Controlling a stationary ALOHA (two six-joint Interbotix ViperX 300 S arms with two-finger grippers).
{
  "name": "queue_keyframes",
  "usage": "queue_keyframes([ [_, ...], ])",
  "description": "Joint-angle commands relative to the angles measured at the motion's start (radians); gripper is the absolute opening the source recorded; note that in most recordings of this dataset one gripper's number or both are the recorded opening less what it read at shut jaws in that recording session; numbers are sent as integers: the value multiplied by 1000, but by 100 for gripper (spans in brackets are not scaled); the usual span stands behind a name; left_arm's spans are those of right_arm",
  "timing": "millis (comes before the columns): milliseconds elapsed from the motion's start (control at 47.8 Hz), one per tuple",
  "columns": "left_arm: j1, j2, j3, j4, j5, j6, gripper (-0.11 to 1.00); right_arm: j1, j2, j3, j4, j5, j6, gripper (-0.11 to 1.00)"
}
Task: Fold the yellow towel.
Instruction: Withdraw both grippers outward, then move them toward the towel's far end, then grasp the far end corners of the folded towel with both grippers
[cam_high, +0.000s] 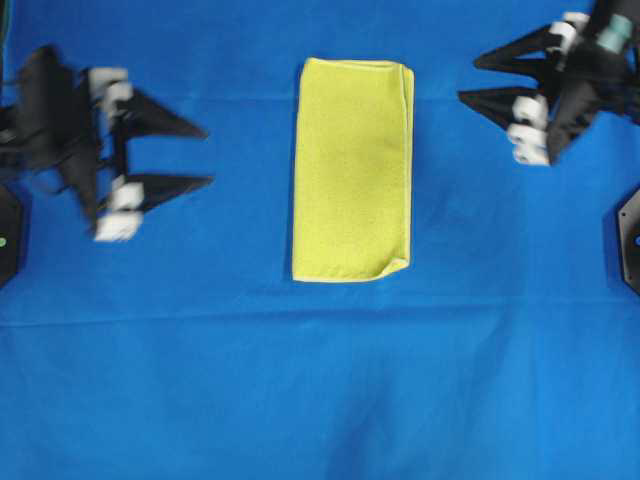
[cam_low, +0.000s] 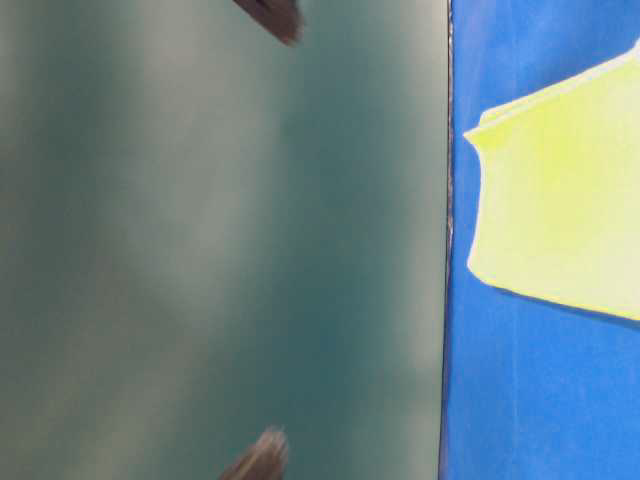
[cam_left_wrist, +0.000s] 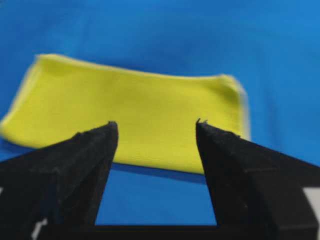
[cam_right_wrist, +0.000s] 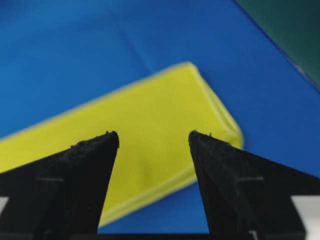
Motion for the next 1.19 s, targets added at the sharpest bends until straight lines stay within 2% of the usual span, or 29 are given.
queue_keyframes([
  [0,51,81,-71,-2,-18,5,61,-40,84,-60,-14,3,-3,62],
  [251,172,377,-238,-2,-25,11,61,-87,337,-195,-64,15,-3,62],
  [585,290,696,-405,0,-43,11,61,-127,600,-301,-80,-3,-5,62],
  [774,319,776,-445,-2,-80,12,61,-158,678,-324,-83,-31,-5,62],
  [1045,353,853,-486,0,-87,12,61,-186,713,-322,-101,-31,-5,62],
  [1171,354,864,-486,-2,-87,12,57,-186,713,-319,-118,-34,-5,57],
])
